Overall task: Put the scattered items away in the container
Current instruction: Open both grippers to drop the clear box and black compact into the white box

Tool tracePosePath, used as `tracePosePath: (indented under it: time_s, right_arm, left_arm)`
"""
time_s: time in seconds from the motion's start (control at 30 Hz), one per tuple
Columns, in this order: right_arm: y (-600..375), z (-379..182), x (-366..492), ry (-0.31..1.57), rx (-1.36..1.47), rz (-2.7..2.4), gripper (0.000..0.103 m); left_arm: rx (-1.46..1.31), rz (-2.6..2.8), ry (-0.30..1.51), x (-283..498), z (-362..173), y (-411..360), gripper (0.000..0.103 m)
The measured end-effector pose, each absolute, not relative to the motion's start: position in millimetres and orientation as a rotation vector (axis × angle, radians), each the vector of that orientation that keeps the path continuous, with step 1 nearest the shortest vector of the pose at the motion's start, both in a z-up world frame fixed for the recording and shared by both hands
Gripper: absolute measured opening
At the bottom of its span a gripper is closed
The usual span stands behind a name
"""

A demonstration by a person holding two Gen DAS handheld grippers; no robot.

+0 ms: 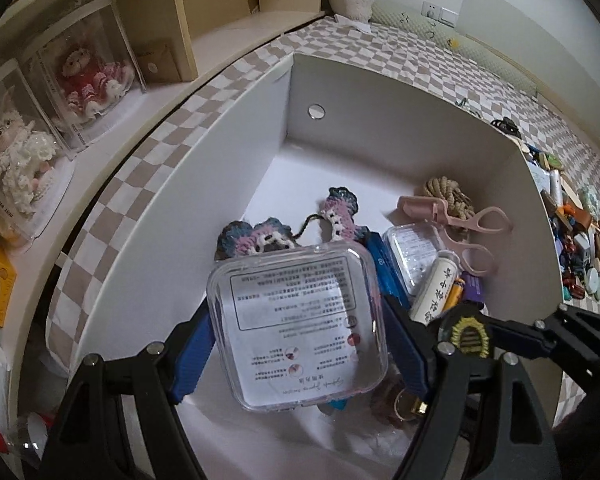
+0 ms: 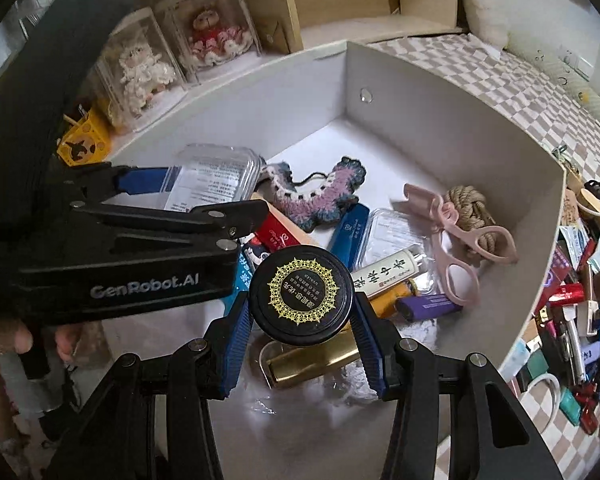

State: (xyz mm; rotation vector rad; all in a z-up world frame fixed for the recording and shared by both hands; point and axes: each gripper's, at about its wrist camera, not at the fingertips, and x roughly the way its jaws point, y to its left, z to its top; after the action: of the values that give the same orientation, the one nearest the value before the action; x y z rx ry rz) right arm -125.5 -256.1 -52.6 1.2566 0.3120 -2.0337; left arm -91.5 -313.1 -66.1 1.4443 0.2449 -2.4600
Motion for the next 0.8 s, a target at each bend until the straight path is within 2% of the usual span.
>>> tracePosePath:
  time_s: [0.23,0.4,0.67,0.73,0.77,0.8]
  right_arm:
    - [-268,-61,-127,0.396,1.299,-1.980,0.050]
    - [-270,-59,-125,0.402,1.292,-1.978,0.050]
    - [-270,-56,-121,0.398,1.258,-1.991,0.050]
    - [-268,-50,-121,0.361,1.228,-2.005,0.062]
    - [-268,-47,-121,0.339,1.224,-1.997,0.083]
    - [-267,-45,-121,0.320,1.218,-1.992,0.096]
  left_arm:
    - [1.454,-2.432,0.230,-85,-67,-321,0.079]
    - [1.447,-2.445,0.231,-83,-63,-319,0.089]
    - [1.419,-2.444,0.235,-80,-58,-321,0.089]
    - [1.408,-2.444,0.241,-79,-56,-322,0.089]
    - [1.405,-2.444,0.245,-78,-55,-322,0.089]
    - [1.402,-2.444,0.250,-78,-54,-322,0.090]
